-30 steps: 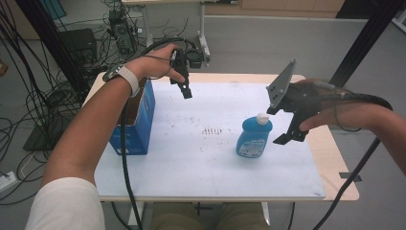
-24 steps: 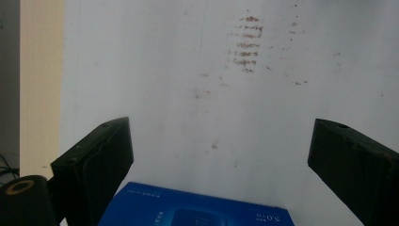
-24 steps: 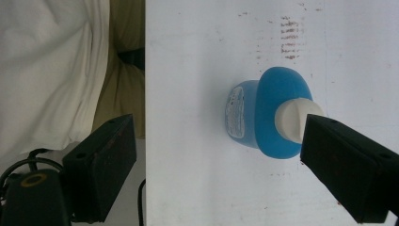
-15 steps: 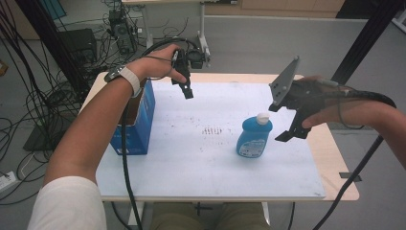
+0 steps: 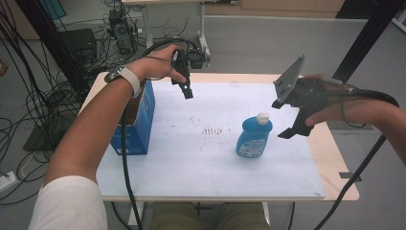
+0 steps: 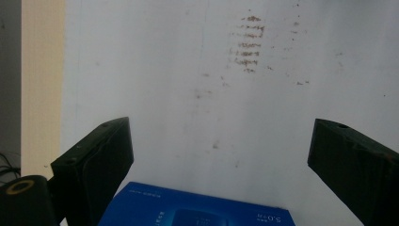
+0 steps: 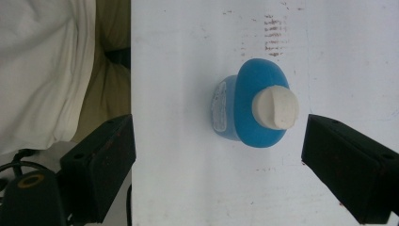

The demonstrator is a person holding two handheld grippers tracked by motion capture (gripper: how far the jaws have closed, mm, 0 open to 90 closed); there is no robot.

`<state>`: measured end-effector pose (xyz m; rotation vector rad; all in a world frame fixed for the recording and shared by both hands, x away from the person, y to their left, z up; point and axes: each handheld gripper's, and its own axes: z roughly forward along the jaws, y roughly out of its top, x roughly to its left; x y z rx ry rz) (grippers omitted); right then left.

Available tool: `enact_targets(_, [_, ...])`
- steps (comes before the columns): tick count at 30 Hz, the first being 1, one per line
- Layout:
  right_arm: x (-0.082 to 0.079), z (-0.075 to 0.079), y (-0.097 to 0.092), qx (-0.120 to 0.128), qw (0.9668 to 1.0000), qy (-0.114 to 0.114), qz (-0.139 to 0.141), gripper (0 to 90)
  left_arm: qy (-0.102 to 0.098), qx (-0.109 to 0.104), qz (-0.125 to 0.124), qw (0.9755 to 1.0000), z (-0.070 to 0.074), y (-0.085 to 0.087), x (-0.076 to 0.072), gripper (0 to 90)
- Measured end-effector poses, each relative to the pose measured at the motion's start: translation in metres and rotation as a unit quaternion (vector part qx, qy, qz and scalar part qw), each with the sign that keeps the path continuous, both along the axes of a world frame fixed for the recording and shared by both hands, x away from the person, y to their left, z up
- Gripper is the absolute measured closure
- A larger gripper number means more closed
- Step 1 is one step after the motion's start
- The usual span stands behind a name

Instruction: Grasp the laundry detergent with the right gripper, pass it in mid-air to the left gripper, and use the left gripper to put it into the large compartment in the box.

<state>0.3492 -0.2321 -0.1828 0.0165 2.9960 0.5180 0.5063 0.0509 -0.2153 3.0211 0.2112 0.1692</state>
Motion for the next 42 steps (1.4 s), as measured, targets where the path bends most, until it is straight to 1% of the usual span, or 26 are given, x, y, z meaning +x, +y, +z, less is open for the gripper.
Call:
enact_targets(7, [0.004,-0.002,-0.004,0.002,1.0,0.003,0.003,10.1,0.001,-0.003,-0.009,1.0,0.0,-0.002,-0.003,8.2])
enact_targets(9, [0.006,-0.004,-0.007,0.0,1.0,0.004,-0.002,10.1,0.003,-0.002,-0.008,1.0,0.0,-0.002,-0.003,8.5])
enact_targets(11, [0.007,-0.006,-0.01,-0.005,1.0,-0.002,-0.007,10.1,0.003,0.0,-0.006,1.0,-0.001,-0.003,-0.003,8.5])
enact_targets(14, [0.009,-0.008,-0.017,0.001,0.9998,-0.003,-0.017,9.9,-0.001,0.003,-0.01,0.9999,0.0,-0.004,-0.006,8.4])
enact_targets(16, [0.009,-0.009,-0.019,0.001,0.9998,-0.003,-0.019,9.9,-0.001,0.003,-0.011,0.9999,0.001,-0.005,-0.007,8.5])
enact_targets(18, [0.011,-0.009,-0.024,0.002,0.9996,-0.006,-0.026,9.8,-0.004,-0.002,-0.013,0.9999,0.003,-0.007,-0.009,8.5])
enact_targets(21, [0.013,-0.008,-0.029,0.006,0.9995,-0.009,-0.03,9.6,-0.005,-0.002,-0.013,0.9999,0.003,-0.008,-0.009,8.5])
enact_targets(25, [0.015,-0.007,-0.034,0.01,0.9994,-0.016,-0.029,9.3,-0.005,-0.004,-0.011,0.9999,0.004,-0.008,-0.009,8.7])
enact_targets(37, [0.02,-0.01,-0.037,0.024,0.9992,-0.017,-0.025,9.1,-0.004,-0.001,-0.009,1.0,0.003,-0.009,-0.01,8.5])
enact_targets(42, [0.023,-0.017,-0.039,0.031,0.999,-0.018,-0.027,8.4,-0.004,0.0,-0.007,1.0,0.003,-0.009,-0.01,8.4])
